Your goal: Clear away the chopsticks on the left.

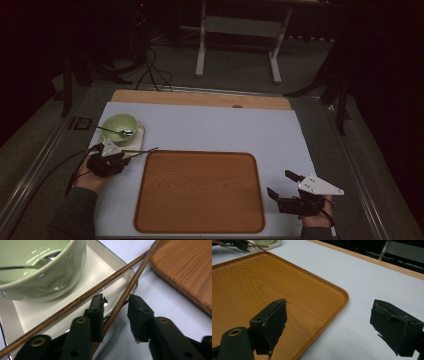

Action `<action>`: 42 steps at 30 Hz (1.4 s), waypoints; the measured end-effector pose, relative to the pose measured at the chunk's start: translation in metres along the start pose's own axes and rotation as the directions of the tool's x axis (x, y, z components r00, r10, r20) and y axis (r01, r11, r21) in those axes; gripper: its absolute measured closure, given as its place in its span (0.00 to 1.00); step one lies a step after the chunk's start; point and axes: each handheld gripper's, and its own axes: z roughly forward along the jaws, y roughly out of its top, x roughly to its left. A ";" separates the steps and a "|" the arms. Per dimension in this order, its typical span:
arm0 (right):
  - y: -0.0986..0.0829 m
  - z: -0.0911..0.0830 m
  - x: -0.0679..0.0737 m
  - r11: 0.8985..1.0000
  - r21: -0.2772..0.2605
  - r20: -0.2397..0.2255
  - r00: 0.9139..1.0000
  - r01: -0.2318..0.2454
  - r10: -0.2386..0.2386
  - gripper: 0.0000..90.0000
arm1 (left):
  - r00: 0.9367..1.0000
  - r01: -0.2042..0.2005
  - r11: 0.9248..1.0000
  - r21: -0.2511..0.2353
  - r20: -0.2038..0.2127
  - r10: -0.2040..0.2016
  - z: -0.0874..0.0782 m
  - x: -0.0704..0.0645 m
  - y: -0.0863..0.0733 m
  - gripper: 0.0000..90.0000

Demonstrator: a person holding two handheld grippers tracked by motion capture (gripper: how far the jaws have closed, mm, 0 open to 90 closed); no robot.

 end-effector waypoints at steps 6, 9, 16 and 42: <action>0.000 0.001 0.000 1.000 0.001 -0.003 1.000 0.002 -0.002 0.15 | 1.000 -0.001 1.000 -0.011 0.004 0.001 -0.001 -0.002 0.003 0.87; 0.000 0.001 0.000 1.000 0.000 -0.005 1.000 0.001 -0.001 0.15 | 1.000 0.007 1.000 -0.011 0.003 -0.007 -0.001 -0.002 0.004 0.87; 0.000 0.001 0.000 1.000 0.002 -0.008 1.000 0.001 -0.001 0.15 | 1.000 -0.015 1.000 0.012 -0.002 0.015 -0.001 -0.006 0.011 0.95; 0.000 -0.002 0.000 1.000 -0.012 -0.001 1.000 -0.001 0.001 0.15 | 0.985 0.161 0.985 -0.065 0.071 -0.156 -0.020 -0.006 0.022 0.96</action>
